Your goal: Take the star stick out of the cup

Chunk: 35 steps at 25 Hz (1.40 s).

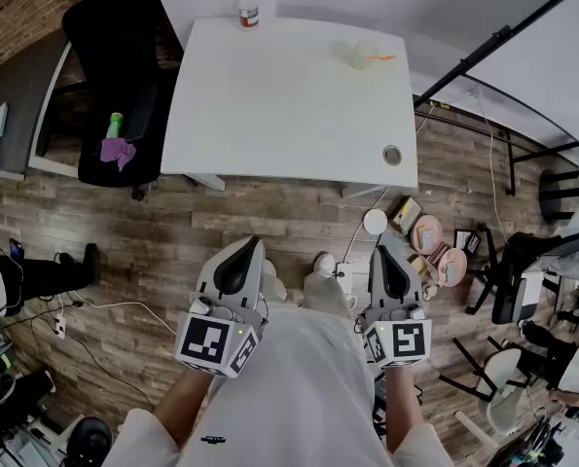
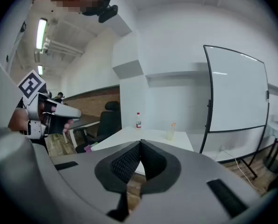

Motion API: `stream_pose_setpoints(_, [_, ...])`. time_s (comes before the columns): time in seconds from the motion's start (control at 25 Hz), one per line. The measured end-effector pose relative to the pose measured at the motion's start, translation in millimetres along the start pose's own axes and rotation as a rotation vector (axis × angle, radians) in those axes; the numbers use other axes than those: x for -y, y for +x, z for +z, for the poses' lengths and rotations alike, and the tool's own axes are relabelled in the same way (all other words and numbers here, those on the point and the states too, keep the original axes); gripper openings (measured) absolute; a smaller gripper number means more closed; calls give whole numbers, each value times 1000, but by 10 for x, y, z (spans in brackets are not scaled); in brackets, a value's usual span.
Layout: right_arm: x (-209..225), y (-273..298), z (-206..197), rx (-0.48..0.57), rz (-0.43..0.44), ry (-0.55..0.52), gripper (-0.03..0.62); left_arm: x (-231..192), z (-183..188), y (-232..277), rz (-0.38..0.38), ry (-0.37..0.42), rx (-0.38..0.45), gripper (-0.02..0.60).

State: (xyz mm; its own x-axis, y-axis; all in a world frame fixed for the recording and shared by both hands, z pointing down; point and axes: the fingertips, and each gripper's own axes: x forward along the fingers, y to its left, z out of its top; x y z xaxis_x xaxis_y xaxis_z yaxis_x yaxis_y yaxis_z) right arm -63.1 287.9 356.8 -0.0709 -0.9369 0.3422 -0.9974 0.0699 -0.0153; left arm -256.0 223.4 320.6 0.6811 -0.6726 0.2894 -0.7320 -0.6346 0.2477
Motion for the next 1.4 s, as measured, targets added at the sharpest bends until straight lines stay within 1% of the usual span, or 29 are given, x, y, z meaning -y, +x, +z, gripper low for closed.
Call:
stream_pose_setpoints(0.08, [97,-158,82,20,7,-3,2,130,-10,19,1,7,-2,-5])
stream_pose_setpoints(0.2, [301,-380,202,65,-6,5,2,352,-49,56,2,22,-10,-5])
stream_pose_setpoints(0.32, [536,-520,243,100,-15,32,2,604,-63,90,14,28,-3,-5])
stream_pose_setpoints(0.4, [656,-562,243,112,-4,44,0,771,-74,116,26,20,4,-5])
stream_pose_setpoints(0.64, [1061,-666,371,173,57,51,1,1285,-128,386,37,29,-5,-5])
stream_pose_setpoints(0.8, [1284,-694,354,184,166,86,2,1558,-86,634,46,55,0,-5])
stream_pose_setpoints(0.88, [1412,-699,310,183,178,83,2,1668,-79,740,58,70,-1,-5])
stream_pose_setpoints(0.96, [1551,-652,258,185,180,87,2,1743,-84,842,75,80,-2,-5])
stream_pose_setpoints(1.04, [1659,-574,202,187,183,91,2,1780,-134,919,93,74,-5,-5])
stream_pose_setpoints(1.2, [1764,-477,192,185,205,98,2,1809,-257,965,131,56,-45,-5])
stream_pose_setpoints(1.4, [1804,-292,264,189,219,93,2,1678,-239,1027,168,44,-59,-5])
